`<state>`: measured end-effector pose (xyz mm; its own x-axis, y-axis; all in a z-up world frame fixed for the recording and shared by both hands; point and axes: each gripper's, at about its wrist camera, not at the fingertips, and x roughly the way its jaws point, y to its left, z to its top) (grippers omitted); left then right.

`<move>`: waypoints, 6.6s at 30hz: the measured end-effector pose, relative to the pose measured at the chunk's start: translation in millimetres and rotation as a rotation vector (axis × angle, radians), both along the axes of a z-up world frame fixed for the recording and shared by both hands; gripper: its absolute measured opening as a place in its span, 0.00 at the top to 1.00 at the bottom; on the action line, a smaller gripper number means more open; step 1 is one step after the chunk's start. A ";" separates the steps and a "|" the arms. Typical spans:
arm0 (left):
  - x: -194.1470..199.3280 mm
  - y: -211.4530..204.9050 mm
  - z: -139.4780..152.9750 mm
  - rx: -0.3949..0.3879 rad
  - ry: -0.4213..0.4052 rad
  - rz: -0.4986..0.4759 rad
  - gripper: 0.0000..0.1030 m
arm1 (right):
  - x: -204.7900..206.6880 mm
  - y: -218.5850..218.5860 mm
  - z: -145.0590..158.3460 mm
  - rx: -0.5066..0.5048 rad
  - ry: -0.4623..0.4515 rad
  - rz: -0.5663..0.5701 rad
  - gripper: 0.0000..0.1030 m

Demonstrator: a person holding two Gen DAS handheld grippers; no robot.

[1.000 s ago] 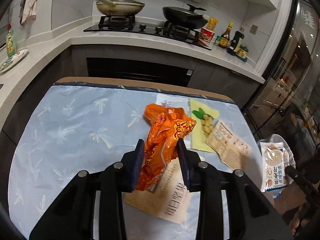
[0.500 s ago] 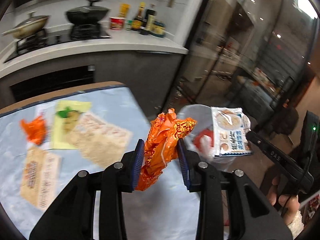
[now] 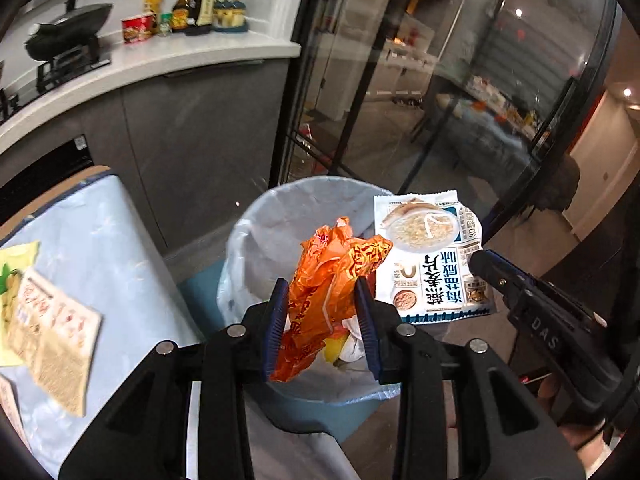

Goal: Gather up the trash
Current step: 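Carry the orange bag and snack packet to the bin and open both tools, then move both tools back over the table, right tool toward the recipe card, then close the right tool on the printed recipe card, then lift the recipe card with the right tool toward the bin, then grasp the orange plastic bag with the left tool while the right tool drops the card into the bin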

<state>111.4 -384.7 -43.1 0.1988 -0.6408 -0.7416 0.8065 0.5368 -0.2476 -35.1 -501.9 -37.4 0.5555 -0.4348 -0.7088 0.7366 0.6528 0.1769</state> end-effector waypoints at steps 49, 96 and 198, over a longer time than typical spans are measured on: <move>52.9 340.7 -21.6 0.105 0.036 0.735 0.12 | 134.5 202.6 -34.8 0.137 0.000 0.555 0.56; 82.8 375.5 -77.1 0.219 0.048 0.783 0.11 | 247.3 208.4 -105.1 0.710 -0.155 0.756 0.79; 41.5 41.4 43.3 -0.084 0.047 0.048 0.71 | -11.7 -15.0 -8.7 0.257 -0.259 0.007 0.98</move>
